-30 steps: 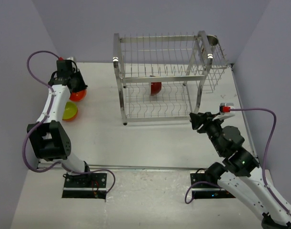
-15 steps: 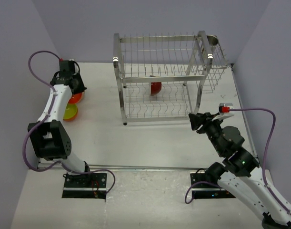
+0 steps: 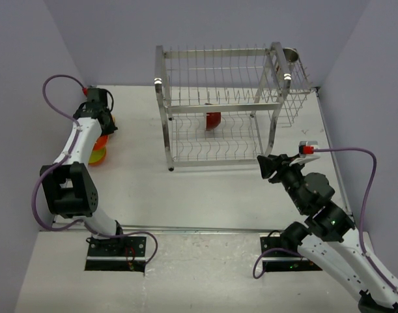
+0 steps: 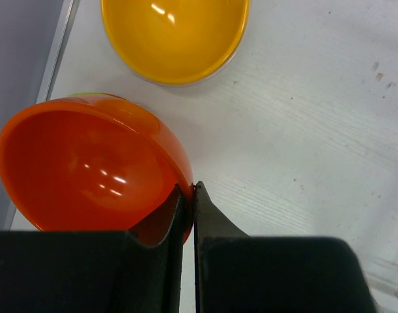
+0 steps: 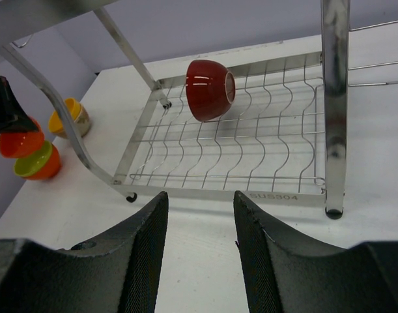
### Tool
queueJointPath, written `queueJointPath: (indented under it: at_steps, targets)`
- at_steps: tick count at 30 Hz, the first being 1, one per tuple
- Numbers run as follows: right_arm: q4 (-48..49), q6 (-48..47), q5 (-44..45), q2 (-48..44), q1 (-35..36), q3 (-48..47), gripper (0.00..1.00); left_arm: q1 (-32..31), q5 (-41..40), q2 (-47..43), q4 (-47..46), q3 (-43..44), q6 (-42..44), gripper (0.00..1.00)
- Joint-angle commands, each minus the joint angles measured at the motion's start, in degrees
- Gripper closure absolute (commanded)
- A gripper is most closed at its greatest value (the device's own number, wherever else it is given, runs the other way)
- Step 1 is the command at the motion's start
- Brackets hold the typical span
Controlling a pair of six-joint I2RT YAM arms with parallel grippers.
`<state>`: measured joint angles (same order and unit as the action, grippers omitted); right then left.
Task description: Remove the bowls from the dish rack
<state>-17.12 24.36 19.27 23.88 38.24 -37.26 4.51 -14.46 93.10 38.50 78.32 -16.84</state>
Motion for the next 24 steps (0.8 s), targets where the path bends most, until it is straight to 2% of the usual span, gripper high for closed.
queueJointPath:
  at_steps: [1, 12, 24]
  targets:
    - [2.3, -0.8, -1.7, -1.0, 0.3, 0.2, 0.54, 0.3, -3.6, -2.0, -0.2, -1.0, 0.6, 1.00]
    - [2.2, -0.7, -1.6, -2.2, 0.9, 0.5, 0.54, 3.7, -2.6, -0.5, -3.5, -5.8, 0.9, 1.00]
    - [2.3, -0.8, -0.8, -2.3, 1.1, 0.8, 0.54, 4.9, -1.4, 3.8, -3.7, -3.1, 0.9, 1.00]
